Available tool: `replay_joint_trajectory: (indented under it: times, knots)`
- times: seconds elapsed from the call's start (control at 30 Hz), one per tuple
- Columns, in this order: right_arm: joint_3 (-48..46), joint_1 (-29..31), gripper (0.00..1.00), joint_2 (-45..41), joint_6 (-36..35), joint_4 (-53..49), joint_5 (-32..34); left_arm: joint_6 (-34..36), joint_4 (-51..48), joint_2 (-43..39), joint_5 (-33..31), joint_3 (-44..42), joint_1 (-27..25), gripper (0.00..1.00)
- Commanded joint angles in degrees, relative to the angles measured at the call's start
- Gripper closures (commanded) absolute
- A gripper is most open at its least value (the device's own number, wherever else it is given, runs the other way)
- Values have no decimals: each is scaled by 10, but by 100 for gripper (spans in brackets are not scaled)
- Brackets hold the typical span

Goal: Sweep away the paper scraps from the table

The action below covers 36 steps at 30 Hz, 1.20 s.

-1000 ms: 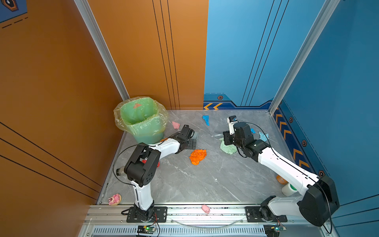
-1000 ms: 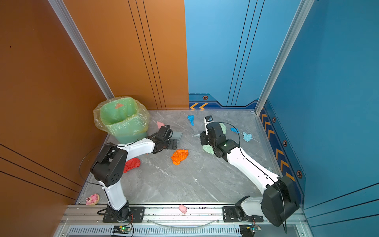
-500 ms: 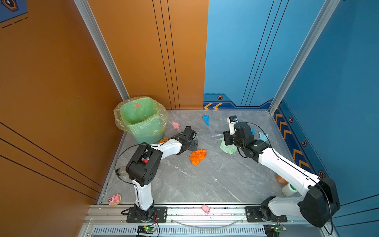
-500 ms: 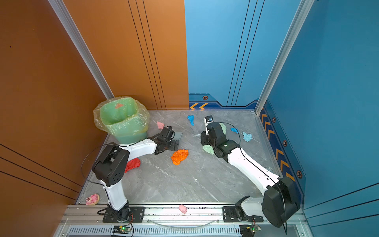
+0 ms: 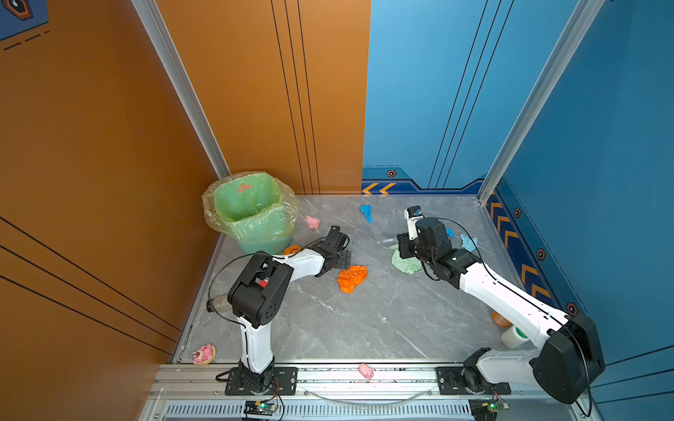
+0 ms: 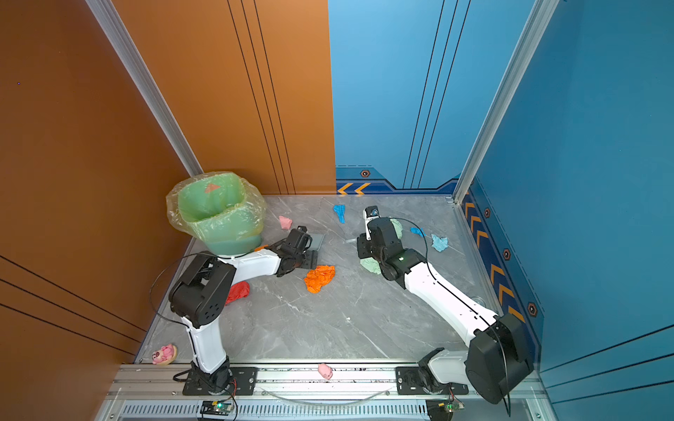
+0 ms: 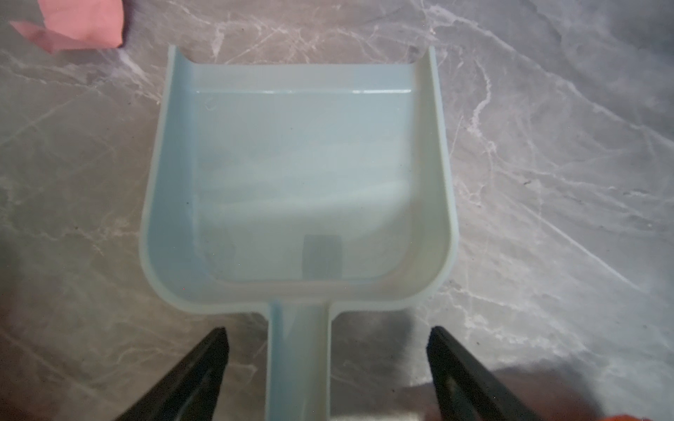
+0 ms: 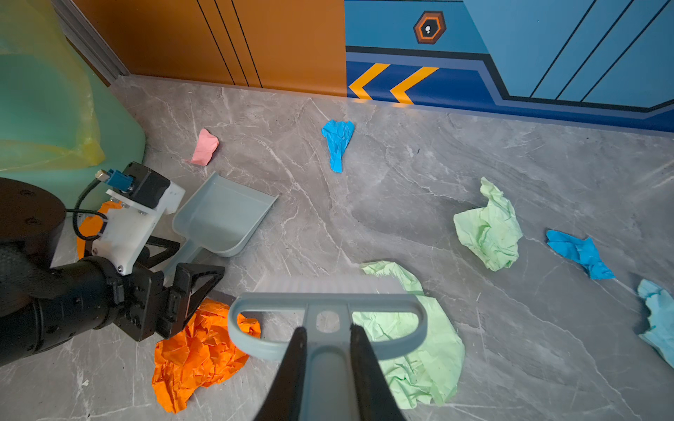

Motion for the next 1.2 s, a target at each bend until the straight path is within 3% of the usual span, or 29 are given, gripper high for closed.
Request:
replay_joint_trajectory:
  times: [0.0, 0.7, 1.17]
  knots:
    - [1, 1, 100, 8, -7, 12, -8, 1, 22, 15, 15, -7, 0, 20]
    - [3, 1, 100, 21, 0, 16, -14, 5, 38, 25, 25, -24, 7, 34]
    - [5, 3, 100, 28, 3, 16, -17, 14, 40, 17, 32, -39, 4, 36]
